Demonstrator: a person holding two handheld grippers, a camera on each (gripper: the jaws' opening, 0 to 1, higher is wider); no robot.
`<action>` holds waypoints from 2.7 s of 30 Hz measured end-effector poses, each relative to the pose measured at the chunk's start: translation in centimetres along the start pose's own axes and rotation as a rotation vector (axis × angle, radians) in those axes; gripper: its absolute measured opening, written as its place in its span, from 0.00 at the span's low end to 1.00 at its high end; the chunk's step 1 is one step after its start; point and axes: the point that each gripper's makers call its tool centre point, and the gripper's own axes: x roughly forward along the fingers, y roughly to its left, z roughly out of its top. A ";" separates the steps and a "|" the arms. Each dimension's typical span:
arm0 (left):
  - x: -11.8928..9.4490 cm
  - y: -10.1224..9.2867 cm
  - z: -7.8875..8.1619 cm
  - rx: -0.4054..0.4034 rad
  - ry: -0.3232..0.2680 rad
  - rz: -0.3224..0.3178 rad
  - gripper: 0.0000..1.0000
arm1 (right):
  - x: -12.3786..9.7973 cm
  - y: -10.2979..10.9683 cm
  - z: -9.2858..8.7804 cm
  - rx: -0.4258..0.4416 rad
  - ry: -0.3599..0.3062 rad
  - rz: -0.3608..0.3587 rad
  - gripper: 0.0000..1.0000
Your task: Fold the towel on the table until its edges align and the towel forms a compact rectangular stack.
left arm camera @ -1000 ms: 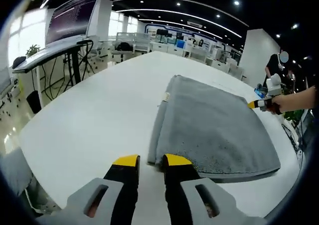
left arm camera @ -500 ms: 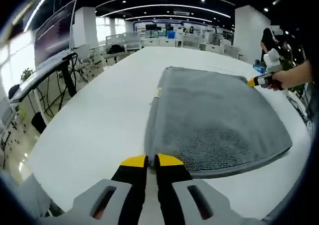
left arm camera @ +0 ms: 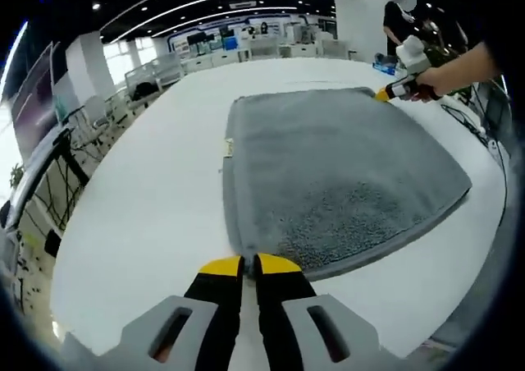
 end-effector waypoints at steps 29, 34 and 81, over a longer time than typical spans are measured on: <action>-0.5 -21.3 4.7 0.266 0.065 -0.277 0.05 | -11.7 -14.7 -11.6 0.218 0.007 -0.081 0.01; -1.0 -20.1 4.3 0.066 0.055 -0.152 0.05 | -11.8 -14.6 -11.8 0.235 -0.001 -0.091 0.01; -3.8 -50.7 13.3 0.617 -0.185 -0.849 0.32 | -14.7 -16.2 -7.9 0.347 -0.207 -0.085 0.23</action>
